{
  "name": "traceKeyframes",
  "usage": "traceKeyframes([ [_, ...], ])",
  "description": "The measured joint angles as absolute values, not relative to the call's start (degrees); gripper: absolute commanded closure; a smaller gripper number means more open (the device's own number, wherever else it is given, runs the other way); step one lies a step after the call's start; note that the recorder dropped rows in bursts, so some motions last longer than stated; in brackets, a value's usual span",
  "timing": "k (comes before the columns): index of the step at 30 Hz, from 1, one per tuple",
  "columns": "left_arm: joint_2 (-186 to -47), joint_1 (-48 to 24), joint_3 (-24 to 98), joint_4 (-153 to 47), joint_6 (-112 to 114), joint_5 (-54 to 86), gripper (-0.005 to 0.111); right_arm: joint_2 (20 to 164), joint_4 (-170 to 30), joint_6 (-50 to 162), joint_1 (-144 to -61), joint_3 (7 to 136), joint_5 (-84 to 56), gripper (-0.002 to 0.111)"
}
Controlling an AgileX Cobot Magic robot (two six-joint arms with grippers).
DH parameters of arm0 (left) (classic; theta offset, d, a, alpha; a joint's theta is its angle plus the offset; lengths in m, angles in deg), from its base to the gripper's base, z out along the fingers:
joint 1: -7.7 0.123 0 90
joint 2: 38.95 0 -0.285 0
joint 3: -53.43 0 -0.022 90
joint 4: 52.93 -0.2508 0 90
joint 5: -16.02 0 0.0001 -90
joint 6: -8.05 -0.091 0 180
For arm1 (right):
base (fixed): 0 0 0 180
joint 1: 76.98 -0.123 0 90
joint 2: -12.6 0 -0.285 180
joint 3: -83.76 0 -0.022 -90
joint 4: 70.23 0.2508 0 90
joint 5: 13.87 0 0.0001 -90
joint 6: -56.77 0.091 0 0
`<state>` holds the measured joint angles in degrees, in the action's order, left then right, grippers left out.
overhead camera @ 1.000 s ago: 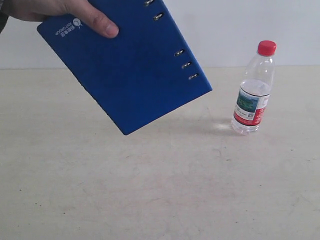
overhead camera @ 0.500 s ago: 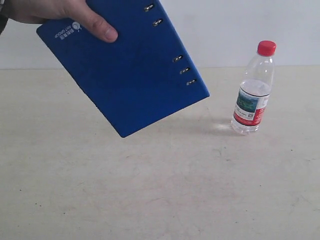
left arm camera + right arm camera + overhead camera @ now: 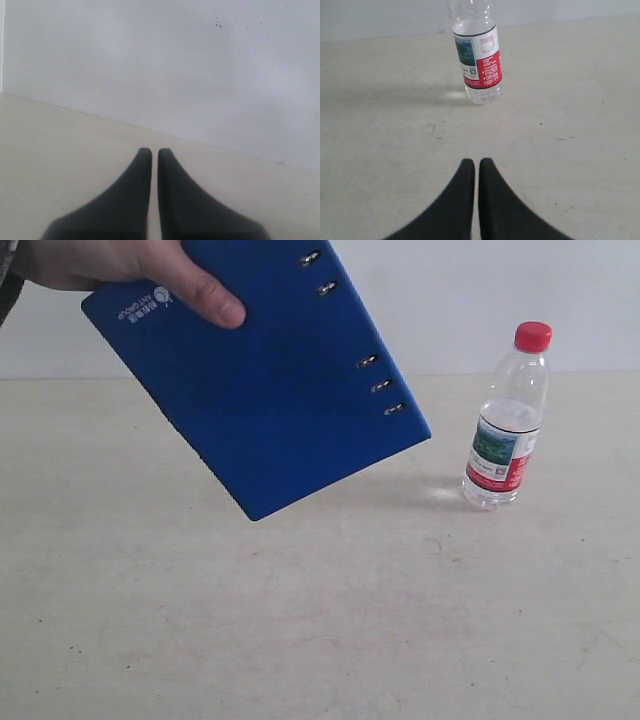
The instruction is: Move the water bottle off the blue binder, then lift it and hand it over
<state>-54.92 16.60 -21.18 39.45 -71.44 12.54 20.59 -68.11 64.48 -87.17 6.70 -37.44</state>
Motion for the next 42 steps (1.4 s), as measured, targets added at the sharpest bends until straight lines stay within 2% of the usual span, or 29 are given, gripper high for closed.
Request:
traceKeyframes([
  [9, -54.92, 16.60, -21.18, 39.45, -71.44, 12.54, 0.102, 20.59, -62.58, 58.90, -72.92, 6.55, -38.60, 0.108],
  [36, -54.92, 16.60, -21.18, 39.45, -71.44, 12.54, 0.102, 20.59, -60.58, 57.16, -72.49, 6.55, -38.74, 0.108],
  [42, -54.92, 15.08, -20.09, 39.31, -64.19, 7.13, 0.102, 20.59, -60.58, 56.77, -72.49, 6.55, -38.74, 0.108],
])
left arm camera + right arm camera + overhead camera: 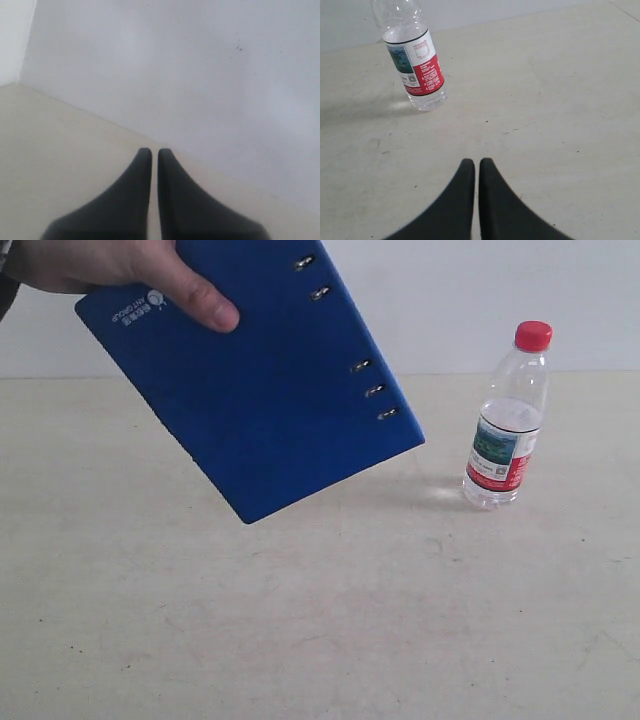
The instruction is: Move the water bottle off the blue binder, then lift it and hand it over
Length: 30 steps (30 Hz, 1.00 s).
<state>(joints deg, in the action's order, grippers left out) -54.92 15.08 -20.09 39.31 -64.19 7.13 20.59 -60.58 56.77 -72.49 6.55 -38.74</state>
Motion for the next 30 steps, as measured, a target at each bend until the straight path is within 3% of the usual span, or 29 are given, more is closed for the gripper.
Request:
traceKeyframes([
  [3, -52.69, 10.72, -17.14, 28.79, -50.01, 7.82, 0.102, 20.59, -60.58, 56.77, -72.49, 6.55, -38.74, 0.108],
  [6, -51.06, 8.19, -14.14, -5.86, -28.26, 11.54, 0.102, 20.59, -60.58, 56.77, -72.49, 6.55, -38.74, 0.108],
  [8, -50.23, 6.75, -13.71, -36.52, 0.91, 16.96, 0.102, 20.59, -60.58, 56.77, -72.49, 6.55, -38.74, 0.108],
  [12, -47.71, 5.56, -17.15, -61.98, 26.98, 29.21, 0.102, 20.59, -60.58, 56.77, -72.49, 6.55, -38.74, 0.108],
  [16, -47.08, 5.32, -23.51, -67.29, 34.31, 37.53, 0.102, 20.59, -60.58, 56.77, -72.49, 6.55, -38.74, 0.108],
  [30, -46.88, 5.32, -23.76, -68.93, 33.43, 38.41, 0.102, 20.59, -60.58, 56.77, -72.49, 6.55, -38.63, 0.108],
])
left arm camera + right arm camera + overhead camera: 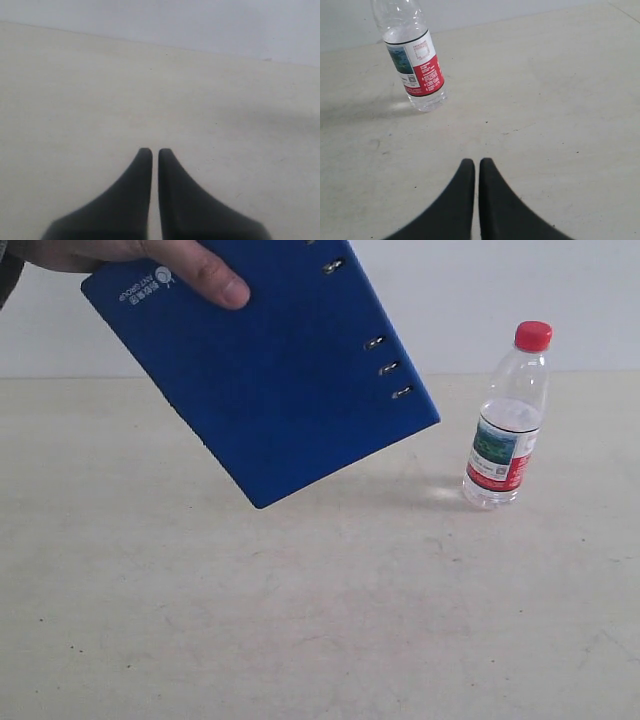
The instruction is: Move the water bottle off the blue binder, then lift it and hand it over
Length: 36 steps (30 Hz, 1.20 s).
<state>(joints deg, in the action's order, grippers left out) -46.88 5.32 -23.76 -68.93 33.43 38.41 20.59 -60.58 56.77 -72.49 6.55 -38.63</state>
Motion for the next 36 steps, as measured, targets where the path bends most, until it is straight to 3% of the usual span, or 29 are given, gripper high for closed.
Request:
traceKeyframes([
  [9, -46.88, 5.32, -23.76, -56.41, 12.00, 37.65, 0.102, 20.59, -60.58, 56.77, -72.49, 6.55, -38.63, 0.108],
  [36, -46.88, 5.32, -23.76, -54.42, 9.49, 37.06, 0.102, 20.59, -60.58, 56.77, -72.49, 6.55, -38.63, 0.108],
])
